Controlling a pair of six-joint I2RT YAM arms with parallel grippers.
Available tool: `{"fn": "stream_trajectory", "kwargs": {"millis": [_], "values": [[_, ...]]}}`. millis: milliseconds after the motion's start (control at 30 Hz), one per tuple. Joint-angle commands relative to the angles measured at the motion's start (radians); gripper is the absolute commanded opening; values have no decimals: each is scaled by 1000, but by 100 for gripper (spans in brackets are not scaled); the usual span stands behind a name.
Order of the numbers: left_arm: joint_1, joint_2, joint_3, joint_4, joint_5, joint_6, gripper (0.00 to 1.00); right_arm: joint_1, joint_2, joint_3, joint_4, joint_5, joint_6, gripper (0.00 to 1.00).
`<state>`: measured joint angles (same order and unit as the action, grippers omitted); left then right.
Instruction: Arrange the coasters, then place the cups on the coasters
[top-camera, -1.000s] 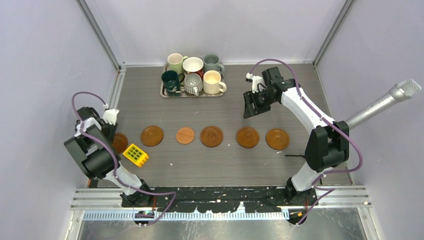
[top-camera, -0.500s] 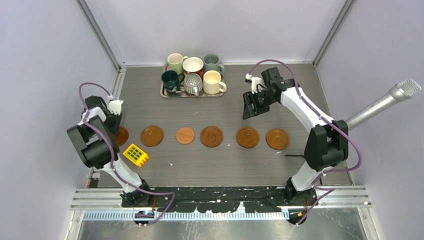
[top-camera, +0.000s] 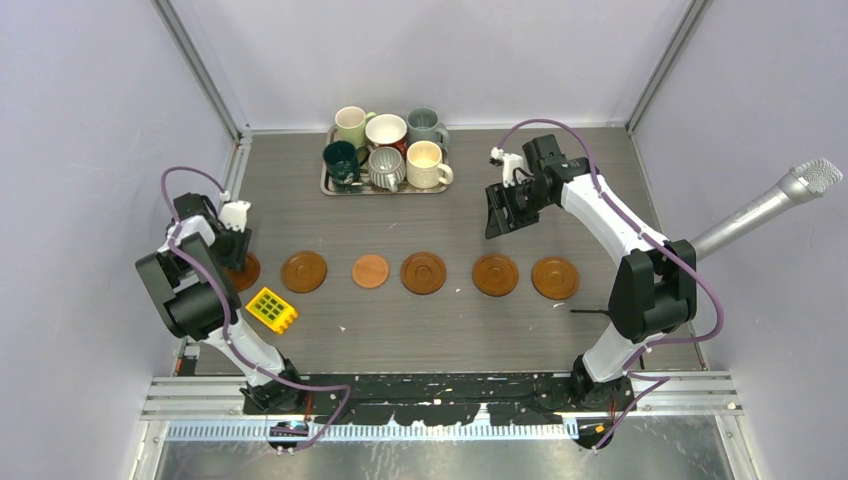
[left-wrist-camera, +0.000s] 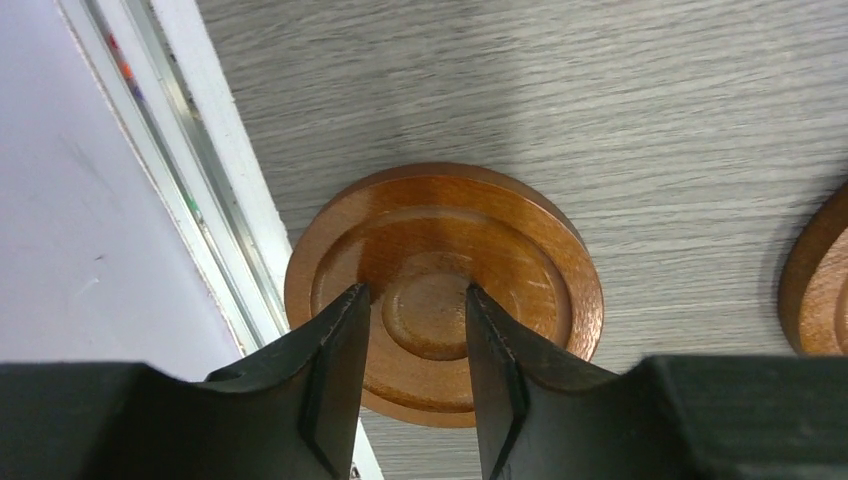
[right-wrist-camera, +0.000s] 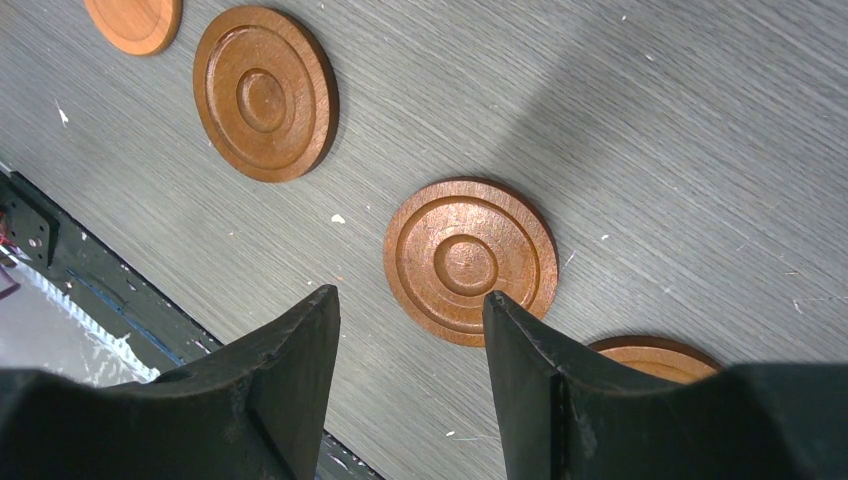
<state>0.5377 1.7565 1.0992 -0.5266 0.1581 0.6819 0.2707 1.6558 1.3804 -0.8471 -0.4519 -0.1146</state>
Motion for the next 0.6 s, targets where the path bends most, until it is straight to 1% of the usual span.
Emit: {"fn": "stream_trajectory", "kwargs": {"millis": [0, 167, 300, 400, 500, 567], "values": [[-26, -32, 1, -96, 76, -37, 44, -4, -20, 19, 3, -11, -5, 60], [-39, -86, 24, -164, 105, -37, 47, -4, -19, 43, -11, -6, -8, 60], [-52, -131, 82, -219, 139, -57, 57, -4, -18, 71, -9, 25, -9, 60], [-86, -151, 161, -256, 185, -88, 64, -4, -4, 110, 44, 102, 30, 60], [-147, -128, 263, -253, 240, -189, 68, -5, 60, 177, 132, 184, 110, 59], [-177, -85, 332, -231, 305, -289, 69, -4, 122, 245, 167, 195, 168, 58]]}}
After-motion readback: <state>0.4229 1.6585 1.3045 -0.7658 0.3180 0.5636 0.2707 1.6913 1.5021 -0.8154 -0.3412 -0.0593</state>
